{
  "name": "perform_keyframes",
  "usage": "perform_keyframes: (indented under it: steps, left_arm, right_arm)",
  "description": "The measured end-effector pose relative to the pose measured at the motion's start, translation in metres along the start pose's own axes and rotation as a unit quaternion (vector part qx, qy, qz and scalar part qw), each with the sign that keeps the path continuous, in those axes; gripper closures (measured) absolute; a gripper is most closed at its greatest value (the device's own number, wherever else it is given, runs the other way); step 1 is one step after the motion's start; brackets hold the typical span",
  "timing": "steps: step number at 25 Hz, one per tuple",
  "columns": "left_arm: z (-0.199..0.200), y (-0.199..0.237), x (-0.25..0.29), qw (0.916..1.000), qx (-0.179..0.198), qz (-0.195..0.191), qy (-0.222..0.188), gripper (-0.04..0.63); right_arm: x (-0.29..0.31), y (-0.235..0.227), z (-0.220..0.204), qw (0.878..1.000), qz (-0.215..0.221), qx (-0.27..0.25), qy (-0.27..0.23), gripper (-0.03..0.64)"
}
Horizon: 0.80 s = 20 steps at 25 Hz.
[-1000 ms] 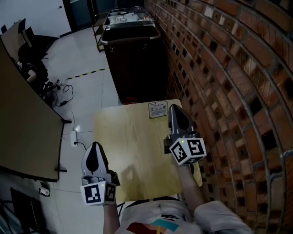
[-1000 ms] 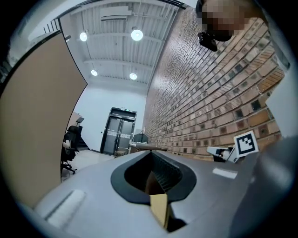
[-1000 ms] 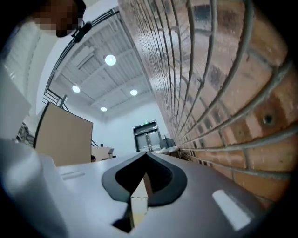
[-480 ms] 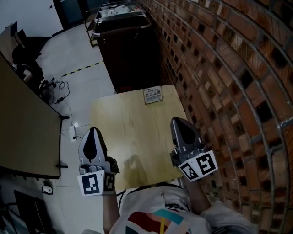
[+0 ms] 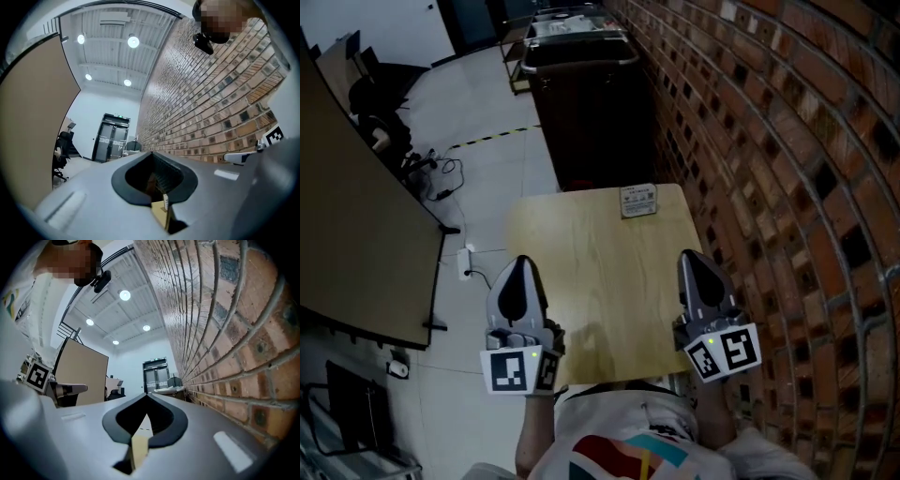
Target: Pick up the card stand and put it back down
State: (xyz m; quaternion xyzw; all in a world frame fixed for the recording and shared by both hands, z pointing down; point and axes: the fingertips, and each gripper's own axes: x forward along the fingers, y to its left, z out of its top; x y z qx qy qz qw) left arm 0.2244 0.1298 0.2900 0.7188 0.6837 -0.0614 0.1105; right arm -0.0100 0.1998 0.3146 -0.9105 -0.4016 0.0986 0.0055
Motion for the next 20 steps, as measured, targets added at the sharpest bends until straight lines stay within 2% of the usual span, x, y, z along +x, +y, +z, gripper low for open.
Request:
perform_keyframes:
  steps: [3, 5, 7, 10, 12, 15, 20]
  left_arm:
    - [0.000, -0.027, 0.005, 0.9991, 0.014, -0.038, 0.010, 0.591]
    - [-0.002, -0.026, 0.011, 0.9988, 0.025, -0.034, 0.022, 0.591]
    - [0.001, -0.024, 0.014, 0.9994, 0.015, -0.031, 0.005, 0.591]
    - [-0.003, -0.025, 0.016, 0.9996, -0.014, -0.007, -0.023, 0.591]
    - [-0.013, -0.015, 0.017, 0.9993, -0.024, 0.024, -0.015, 0.591]
    - [-0.017, 0.000, 0.012, 0.9994, -0.015, 0.030, 0.002, 0.591]
    - [0.003, 0.014, -0.012, 0.9984, 0.001, 0.057, 0.001, 0.591]
  right_arm:
    - [-0.024, -0.009, 0.019, 1.000, -0.029, -0.003, 0.001, 0.615]
    - [-0.010, -0.010, 0.016, 1.000, -0.018, 0.002, -0.013, 0.615]
    - [0.001, -0.009, 0.007, 1.000, -0.006, 0.005, -0.026, 0.615]
    - [0.016, -0.020, -0.004, 0.999, 0.019, 0.005, -0.031, 0.615]
    - [0.034, -0.024, -0.011, 0.999, 0.040, 0.006, -0.030, 0.615]
    - [0.040, -0.019, -0.010, 0.999, 0.033, 0.000, -0.028, 0.615]
    - [0.029, 0.003, 0.009, 0.999, 0.042, -0.012, -0.018, 0.615]
